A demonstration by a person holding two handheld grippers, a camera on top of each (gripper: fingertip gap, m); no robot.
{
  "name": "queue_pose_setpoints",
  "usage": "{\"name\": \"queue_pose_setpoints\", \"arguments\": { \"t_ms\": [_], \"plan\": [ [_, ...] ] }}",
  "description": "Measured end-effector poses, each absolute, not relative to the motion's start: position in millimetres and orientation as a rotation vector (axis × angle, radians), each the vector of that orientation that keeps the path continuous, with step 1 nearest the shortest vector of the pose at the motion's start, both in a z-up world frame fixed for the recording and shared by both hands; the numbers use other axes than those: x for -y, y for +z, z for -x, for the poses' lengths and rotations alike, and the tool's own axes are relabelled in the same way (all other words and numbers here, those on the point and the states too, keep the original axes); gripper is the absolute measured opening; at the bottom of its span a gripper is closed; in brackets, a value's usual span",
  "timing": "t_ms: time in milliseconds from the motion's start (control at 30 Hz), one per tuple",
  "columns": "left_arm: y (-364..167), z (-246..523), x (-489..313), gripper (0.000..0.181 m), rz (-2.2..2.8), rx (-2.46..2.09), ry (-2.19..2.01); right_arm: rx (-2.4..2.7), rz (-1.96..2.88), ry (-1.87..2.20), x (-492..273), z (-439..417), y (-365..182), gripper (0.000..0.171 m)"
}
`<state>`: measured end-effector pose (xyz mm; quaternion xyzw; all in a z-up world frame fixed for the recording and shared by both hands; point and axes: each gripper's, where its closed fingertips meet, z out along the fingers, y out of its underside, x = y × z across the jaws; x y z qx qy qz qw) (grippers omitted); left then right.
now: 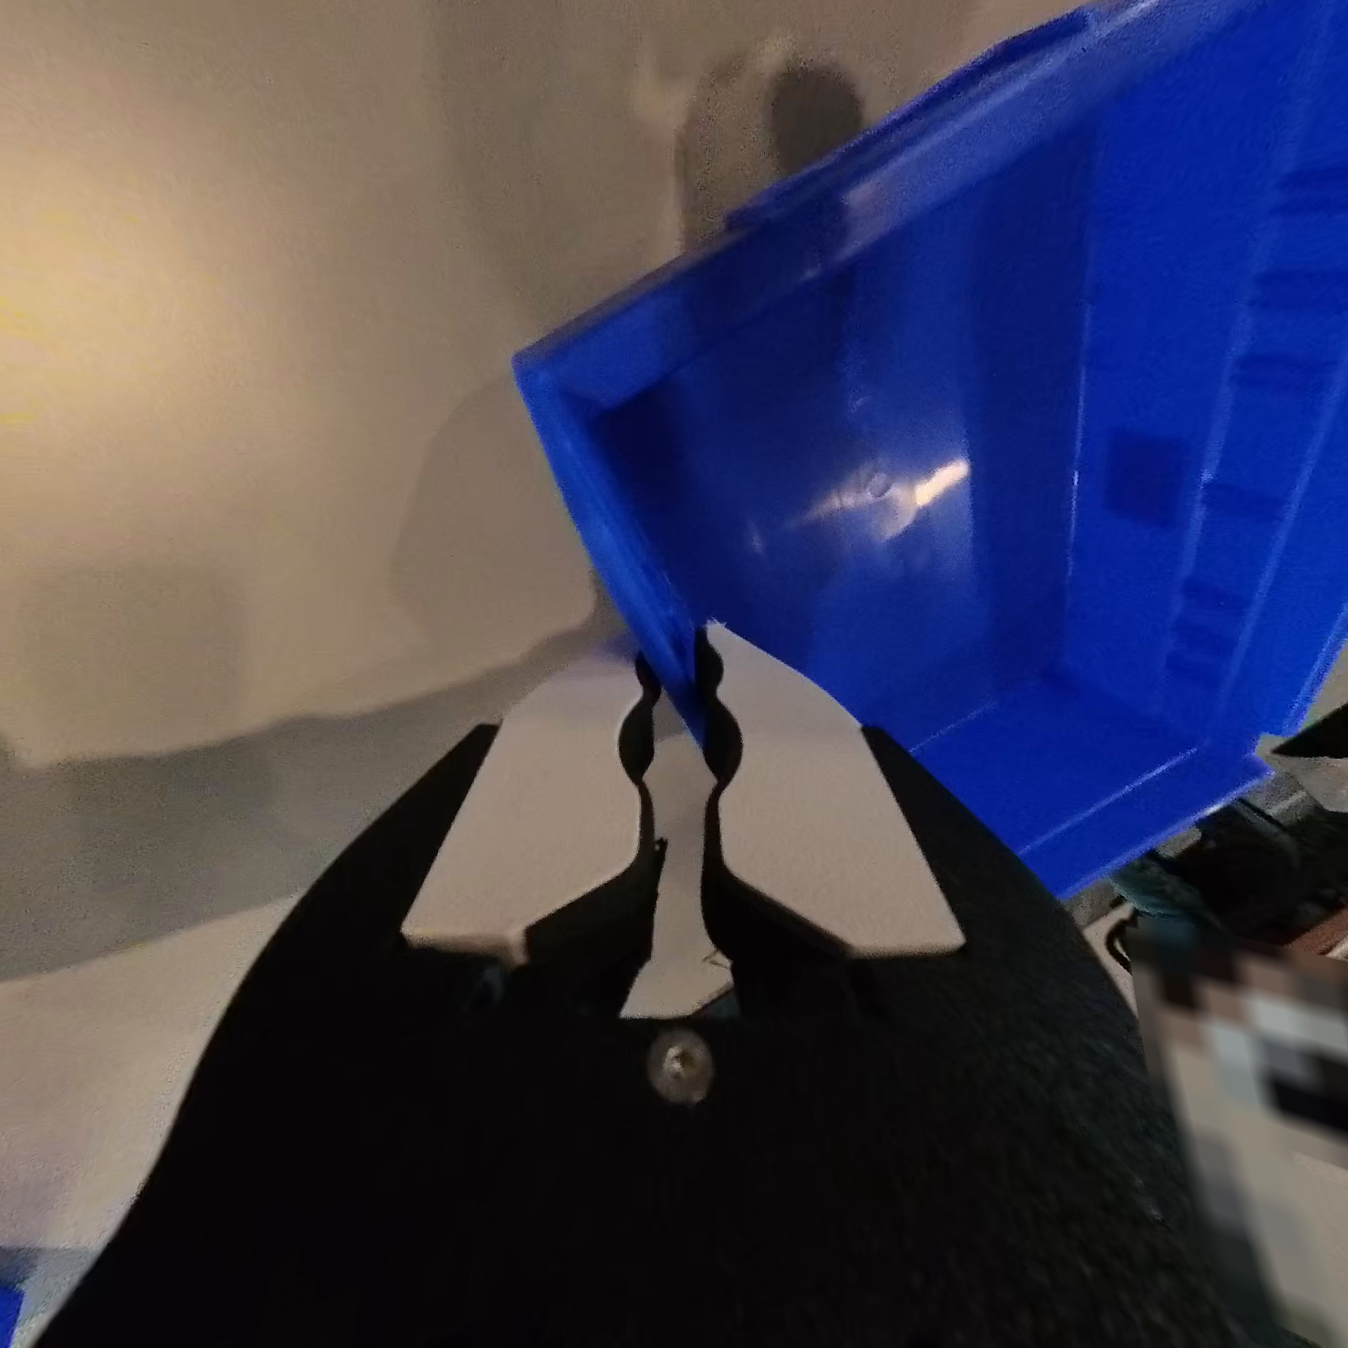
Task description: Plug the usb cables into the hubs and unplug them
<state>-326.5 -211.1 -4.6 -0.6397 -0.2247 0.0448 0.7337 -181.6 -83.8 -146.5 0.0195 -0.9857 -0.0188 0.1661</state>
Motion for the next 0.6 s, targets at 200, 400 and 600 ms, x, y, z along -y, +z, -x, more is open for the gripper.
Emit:
{"name": "queue_pose_setpoints", "arguments": {
  "t_ms": [200, 400, 600],
  "plan": [
    [-4.5, 317.6, 197.2, 0.063, 1.423, 0.458, 0.060, 2.764, -0.055, -0.056, 62.0, 135.8, -145.5, 0.008],
    [-9.4, 299.1, 171.0, 0.062, 1.488, 0.390, 0.007, 2.757, 0.008, -0.061, 53.8, 54.6, -145.9, 0.006],
    [-13.9, 274.6, 139.9, 0.062, 1.538, 0.310, -0.059, 2.758, 0.216, -0.016, 58.8, -39.7, -144.7, 0.007]
  ]
}}
